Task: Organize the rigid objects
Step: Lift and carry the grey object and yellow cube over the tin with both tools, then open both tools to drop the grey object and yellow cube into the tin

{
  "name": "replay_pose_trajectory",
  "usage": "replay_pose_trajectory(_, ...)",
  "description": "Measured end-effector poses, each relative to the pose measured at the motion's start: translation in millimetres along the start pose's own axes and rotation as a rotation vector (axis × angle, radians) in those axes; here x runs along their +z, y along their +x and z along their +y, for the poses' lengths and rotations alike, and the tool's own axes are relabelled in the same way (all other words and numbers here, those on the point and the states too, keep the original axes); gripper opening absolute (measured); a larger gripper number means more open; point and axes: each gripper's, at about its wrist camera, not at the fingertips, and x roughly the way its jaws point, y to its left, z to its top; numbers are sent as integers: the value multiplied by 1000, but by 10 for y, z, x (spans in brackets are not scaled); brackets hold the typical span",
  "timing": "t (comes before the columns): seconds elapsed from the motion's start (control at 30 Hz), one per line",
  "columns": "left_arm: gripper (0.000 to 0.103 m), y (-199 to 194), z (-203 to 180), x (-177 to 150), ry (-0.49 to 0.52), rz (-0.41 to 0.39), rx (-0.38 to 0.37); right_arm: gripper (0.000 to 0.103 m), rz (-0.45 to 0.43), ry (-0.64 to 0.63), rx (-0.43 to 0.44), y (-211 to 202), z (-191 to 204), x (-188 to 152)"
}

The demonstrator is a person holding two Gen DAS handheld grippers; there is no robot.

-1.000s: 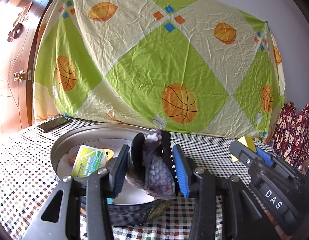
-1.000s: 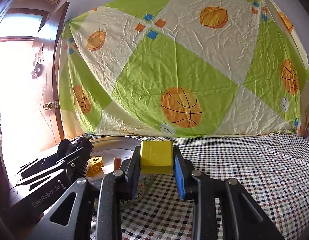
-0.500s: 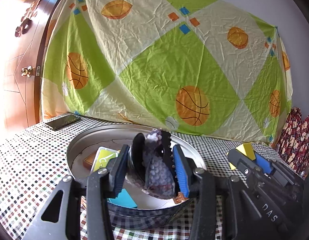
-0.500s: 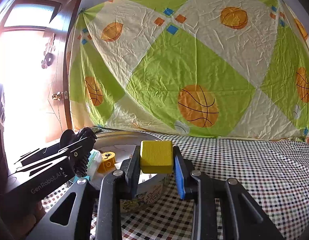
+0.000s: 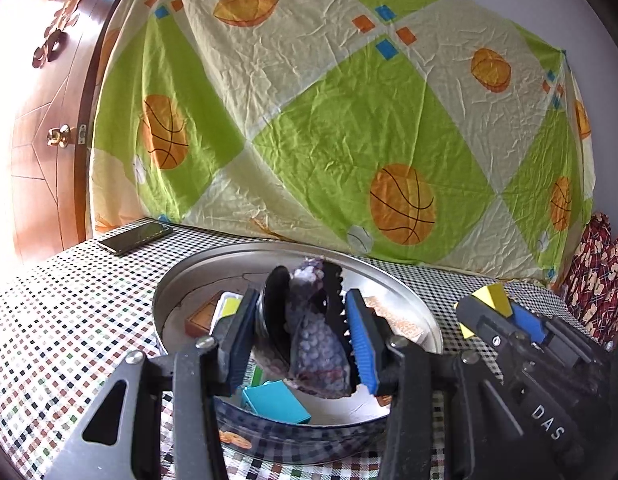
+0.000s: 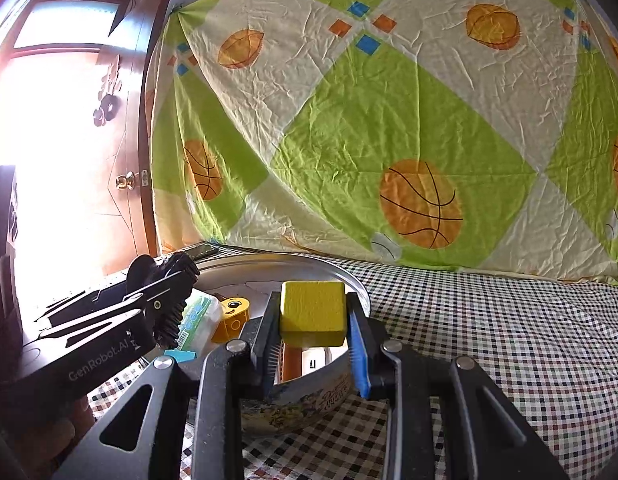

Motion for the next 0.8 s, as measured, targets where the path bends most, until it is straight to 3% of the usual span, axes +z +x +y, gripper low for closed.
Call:
replay_pose_trajectory(0.33,43,341,214,163,-1,160,-14,32,133,-7,70,448,84,269)
replay_pose_trajectory(0.57,43,564,235,201,51,259,-13,32,283,-23,100,934,179,262)
replay_pose_trajectory(0.8,45,667,267,183,66,290,8,33,327,-34,122,1122,204,211)
